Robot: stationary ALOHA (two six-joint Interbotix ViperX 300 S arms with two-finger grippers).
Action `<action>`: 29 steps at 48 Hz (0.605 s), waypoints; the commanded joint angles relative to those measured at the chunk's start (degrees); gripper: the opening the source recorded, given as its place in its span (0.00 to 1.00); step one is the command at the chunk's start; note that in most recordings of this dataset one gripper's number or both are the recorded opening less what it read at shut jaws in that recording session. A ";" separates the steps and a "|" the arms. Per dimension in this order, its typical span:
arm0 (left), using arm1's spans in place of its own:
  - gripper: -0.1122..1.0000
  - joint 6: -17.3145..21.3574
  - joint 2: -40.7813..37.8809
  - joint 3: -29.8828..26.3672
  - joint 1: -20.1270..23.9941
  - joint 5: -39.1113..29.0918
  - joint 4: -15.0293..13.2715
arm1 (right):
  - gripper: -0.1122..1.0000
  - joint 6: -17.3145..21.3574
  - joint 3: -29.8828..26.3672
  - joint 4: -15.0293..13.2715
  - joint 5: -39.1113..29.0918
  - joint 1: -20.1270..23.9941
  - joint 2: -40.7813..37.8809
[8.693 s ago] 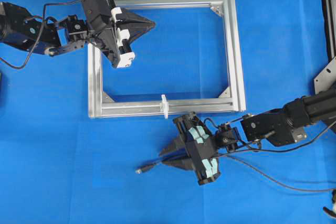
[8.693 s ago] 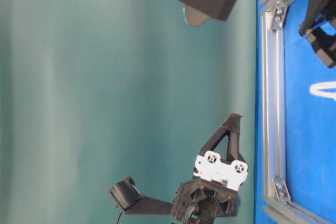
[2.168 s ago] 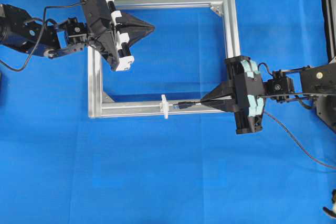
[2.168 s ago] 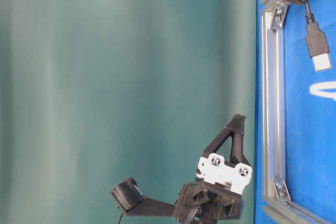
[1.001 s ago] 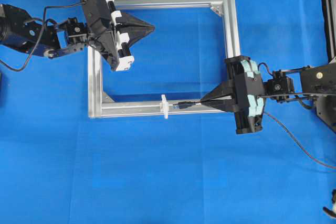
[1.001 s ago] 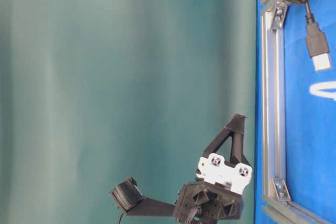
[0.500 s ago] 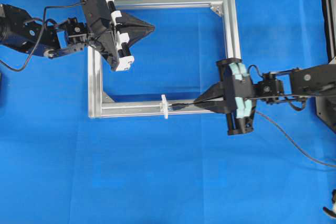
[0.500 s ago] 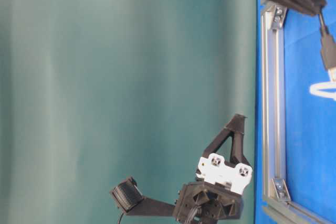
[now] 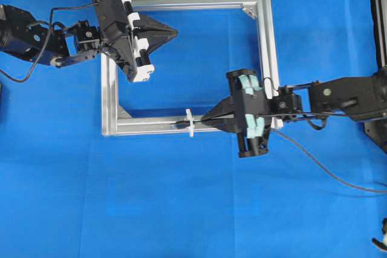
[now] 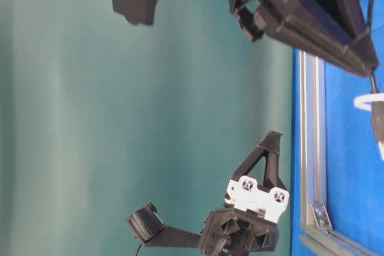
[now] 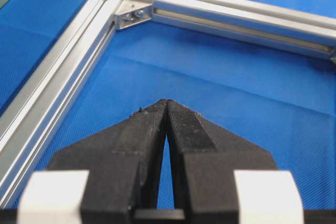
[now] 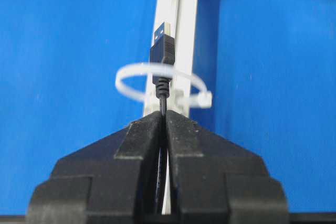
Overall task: Insert the wire through the string loop located in the center.
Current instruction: 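Push the USB plug leftward through the white zip-tie loop with the right gripper, then move the left gripper open toward the plug emerging from the loop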
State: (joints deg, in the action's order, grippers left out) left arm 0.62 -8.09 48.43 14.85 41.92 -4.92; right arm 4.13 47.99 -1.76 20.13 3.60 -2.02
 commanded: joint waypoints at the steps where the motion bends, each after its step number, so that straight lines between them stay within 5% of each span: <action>1: 0.10 0.09 1.76 -0.35 -0.18 0.26 0.26 | 0.08 -0.09 -2.20 0.09 0.88 -0.18 -0.09; 29: 0.10 -0.18 2.11 0.00 -0.70 0.18 0.26 | 0.08 -0.09 -3.52 0.09 1.05 -0.18 -1.67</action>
State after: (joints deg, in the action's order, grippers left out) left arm 0.53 -8.09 48.69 14.68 41.84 -4.83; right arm 4.13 45.35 -1.76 20.57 3.52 -4.39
